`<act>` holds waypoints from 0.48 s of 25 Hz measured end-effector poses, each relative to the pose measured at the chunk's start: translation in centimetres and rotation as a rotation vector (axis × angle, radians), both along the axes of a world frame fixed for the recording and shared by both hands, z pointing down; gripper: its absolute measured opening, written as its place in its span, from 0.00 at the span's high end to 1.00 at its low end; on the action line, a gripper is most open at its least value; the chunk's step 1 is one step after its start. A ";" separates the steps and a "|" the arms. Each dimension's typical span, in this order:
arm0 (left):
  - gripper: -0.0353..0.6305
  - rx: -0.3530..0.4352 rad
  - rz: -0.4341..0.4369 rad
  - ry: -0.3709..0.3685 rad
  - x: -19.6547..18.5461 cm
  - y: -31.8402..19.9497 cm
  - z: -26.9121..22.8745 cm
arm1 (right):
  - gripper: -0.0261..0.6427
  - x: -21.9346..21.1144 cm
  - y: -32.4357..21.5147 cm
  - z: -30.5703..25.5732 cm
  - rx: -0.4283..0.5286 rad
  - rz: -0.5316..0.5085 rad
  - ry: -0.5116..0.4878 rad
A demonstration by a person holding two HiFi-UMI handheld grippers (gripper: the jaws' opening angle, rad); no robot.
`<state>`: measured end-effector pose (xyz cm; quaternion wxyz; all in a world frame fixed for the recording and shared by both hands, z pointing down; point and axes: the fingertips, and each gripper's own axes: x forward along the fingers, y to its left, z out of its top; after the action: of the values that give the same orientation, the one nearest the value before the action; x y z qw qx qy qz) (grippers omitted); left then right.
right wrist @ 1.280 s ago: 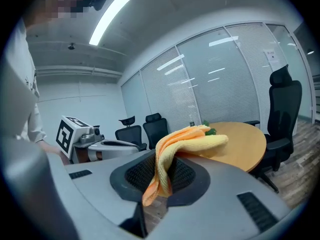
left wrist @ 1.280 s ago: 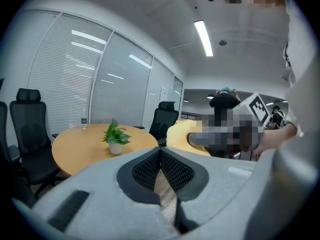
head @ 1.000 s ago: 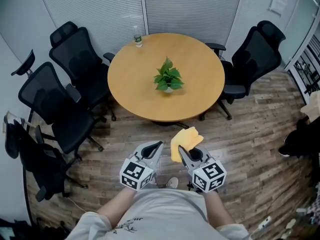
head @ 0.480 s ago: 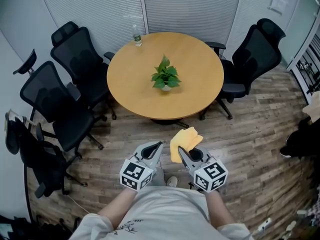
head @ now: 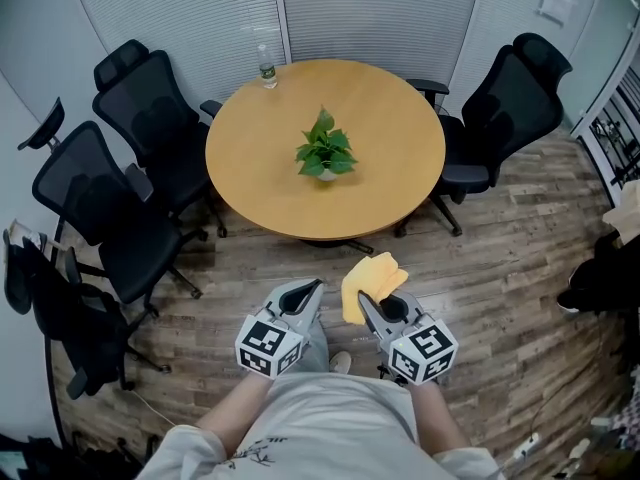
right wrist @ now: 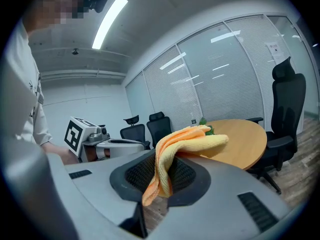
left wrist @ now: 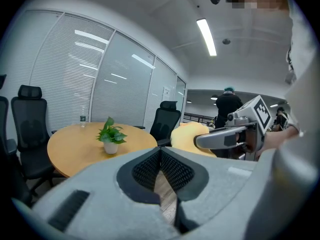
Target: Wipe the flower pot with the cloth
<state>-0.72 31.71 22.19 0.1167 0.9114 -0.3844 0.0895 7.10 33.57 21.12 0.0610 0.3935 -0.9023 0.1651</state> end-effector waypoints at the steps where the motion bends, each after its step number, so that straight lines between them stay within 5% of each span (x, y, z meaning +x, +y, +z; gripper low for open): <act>1: 0.93 0.002 -0.001 0.002 0.0 -0.4 0.0 | 0.88 0.3 -0.5 -0.1 0.002 0.006 0.001; 12: 0.93 -0.016 0.004 0.011 -0.3 -6.8 0.7 | 0.88 0.5 -7.3 0.0 -0.001 0.021 0.023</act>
<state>-1.02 24.87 22.88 0.1259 0.9116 -0.3813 0.0875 7.56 26.30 21.10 0.0700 0.4050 -0.8972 0.1616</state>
